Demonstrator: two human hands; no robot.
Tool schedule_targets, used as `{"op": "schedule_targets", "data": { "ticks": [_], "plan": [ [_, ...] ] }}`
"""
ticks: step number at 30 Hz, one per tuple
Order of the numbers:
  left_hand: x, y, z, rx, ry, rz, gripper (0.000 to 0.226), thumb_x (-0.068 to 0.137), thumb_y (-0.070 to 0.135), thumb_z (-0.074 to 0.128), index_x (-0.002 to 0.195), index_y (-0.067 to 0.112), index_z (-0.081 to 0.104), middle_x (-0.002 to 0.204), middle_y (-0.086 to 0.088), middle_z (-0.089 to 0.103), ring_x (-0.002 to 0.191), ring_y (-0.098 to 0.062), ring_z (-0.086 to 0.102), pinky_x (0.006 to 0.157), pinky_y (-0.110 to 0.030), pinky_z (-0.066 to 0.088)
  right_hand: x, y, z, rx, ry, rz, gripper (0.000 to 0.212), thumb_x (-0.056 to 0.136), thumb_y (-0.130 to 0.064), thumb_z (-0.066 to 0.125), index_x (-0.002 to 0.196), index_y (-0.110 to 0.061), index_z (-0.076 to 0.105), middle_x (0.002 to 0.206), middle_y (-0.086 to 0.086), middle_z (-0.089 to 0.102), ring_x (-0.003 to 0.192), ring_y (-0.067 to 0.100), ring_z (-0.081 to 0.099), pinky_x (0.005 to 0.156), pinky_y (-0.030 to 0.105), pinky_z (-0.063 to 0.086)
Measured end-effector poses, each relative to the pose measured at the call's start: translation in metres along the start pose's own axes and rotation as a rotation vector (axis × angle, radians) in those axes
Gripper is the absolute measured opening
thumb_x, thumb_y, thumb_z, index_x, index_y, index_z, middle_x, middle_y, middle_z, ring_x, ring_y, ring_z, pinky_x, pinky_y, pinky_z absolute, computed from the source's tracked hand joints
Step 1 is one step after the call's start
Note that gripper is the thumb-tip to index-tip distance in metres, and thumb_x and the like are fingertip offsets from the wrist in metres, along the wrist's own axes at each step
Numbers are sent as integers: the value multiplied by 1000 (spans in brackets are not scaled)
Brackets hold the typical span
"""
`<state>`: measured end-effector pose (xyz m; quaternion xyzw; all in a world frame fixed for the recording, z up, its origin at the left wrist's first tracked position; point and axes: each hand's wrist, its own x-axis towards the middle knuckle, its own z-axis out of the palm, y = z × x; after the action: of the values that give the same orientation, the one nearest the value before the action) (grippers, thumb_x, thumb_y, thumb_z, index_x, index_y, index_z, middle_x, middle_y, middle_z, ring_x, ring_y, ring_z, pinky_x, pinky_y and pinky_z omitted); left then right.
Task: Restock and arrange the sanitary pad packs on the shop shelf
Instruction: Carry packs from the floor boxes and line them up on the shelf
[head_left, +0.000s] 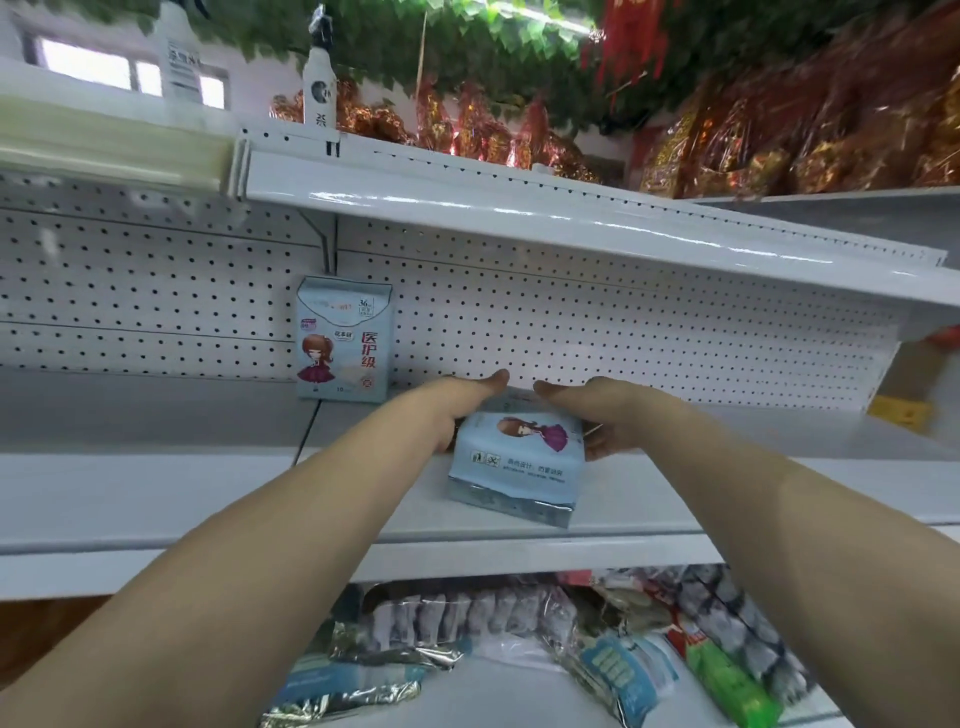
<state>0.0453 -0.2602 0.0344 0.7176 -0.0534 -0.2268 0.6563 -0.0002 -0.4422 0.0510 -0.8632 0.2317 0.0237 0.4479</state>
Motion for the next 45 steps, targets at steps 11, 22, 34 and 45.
{"op": "schedule_targets", "data": {
  "ticks": [11,22,34,45],
  "plan": [
    [4,12,-46,-258,324,184,133,26,93,69,135,19,54,131,-12,64,114,-36,64,97,-55,52,-25,-44,11,404,-21,-338,62,87,-62,65,123,-11,65,111,10,73,108,26,68,69,44,64],
    [-47,13,-48,-180,298,215,44,87,54,68,111,20,58,105,-6,68,97,-27,65,91,-46,53,-41,-50,26,234,-160,-49,69,89,-81,37,114,-20,59,115,26,65,98,40,69,71,46,63],
    [-39,3,-56,-444,209,274,41,84,36,77,110,10,59,81,-7,77,74,-29,74,72,-49,59,-35,-36,63,599,33,-288,30,89,-17,76,116,-16,62,102,6,67,75,17,64,57,33,54],
    [-19,-23,-76,-552,264,244,39,83,20,79,117,7,64,90,-11,77,65,-22,75,47,-35,57,-15,-24,79,631,-216,-431,56,76,-2,83,128,-7,62,115,17,73,100,37,72,75,44,61]
  ]
}}
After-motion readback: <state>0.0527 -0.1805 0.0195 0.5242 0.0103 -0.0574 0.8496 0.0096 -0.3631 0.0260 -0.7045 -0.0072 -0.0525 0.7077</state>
